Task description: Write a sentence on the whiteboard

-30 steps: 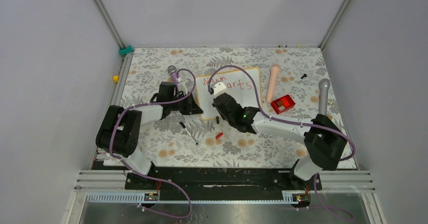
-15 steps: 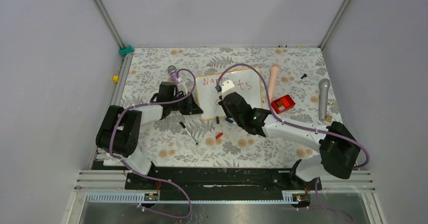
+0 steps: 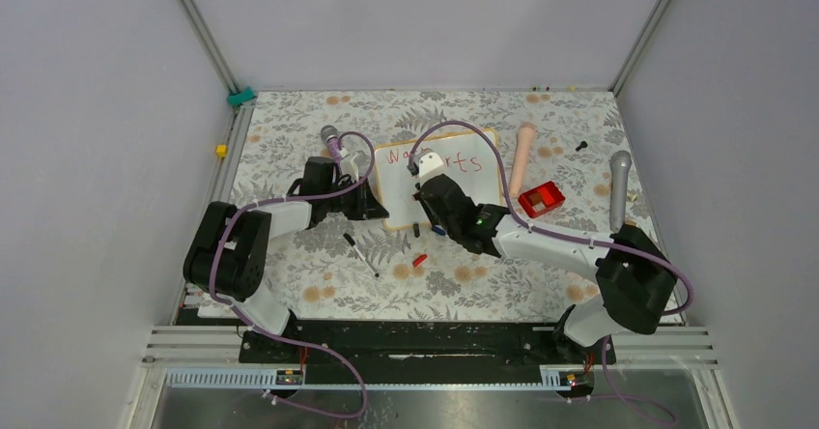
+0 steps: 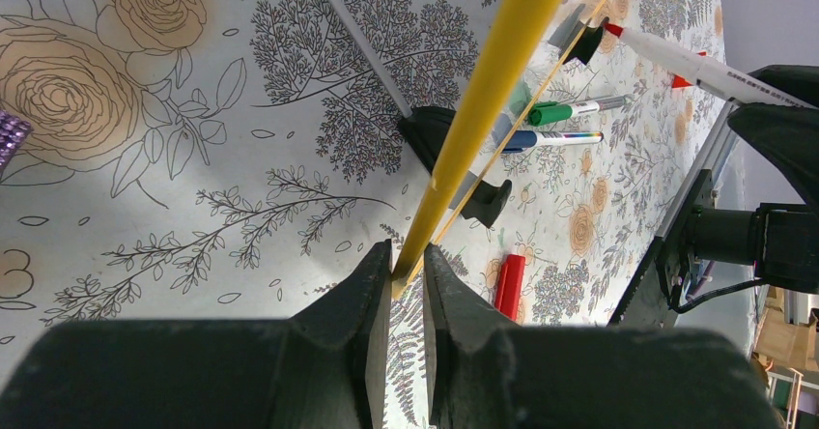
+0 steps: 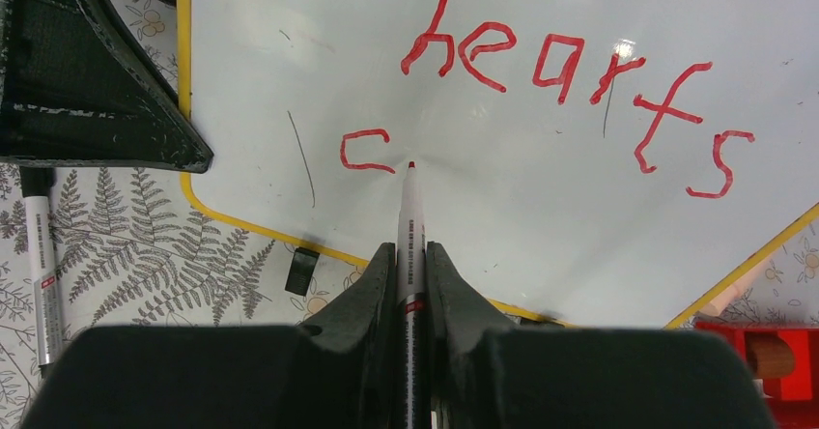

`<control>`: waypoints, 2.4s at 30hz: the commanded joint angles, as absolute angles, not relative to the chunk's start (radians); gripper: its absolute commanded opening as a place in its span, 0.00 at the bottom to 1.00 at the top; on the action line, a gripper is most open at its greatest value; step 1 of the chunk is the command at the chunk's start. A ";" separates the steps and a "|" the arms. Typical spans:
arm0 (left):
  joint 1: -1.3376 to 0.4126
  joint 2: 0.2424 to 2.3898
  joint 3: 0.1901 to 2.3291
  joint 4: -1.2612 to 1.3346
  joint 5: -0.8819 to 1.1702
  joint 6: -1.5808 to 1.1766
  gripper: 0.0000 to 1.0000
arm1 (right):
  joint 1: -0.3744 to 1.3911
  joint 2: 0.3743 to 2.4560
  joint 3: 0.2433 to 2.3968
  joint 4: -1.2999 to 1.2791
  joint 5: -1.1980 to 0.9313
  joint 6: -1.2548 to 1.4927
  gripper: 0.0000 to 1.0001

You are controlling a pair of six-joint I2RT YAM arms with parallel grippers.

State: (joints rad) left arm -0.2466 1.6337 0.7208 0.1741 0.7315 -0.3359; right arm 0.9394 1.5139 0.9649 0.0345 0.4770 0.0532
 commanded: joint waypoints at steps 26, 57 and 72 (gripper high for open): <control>-0.236 1.643 0.758 0.199 0.704 -0.325 0.00 | 0.905 1.554 1.043 0.027 0.495 0.061 0.00; -0.236 1.640 0.755 0.198 0.706 -0.324 0.00 | 0.902 1.548 1.026 -0.049 0.413 0.054 0.00; -0.236 1.641 0.757 0.198 0.705 -0.324 0.00 | 0.895 1.564 1.059 -0.071 0.501 0.049 0.00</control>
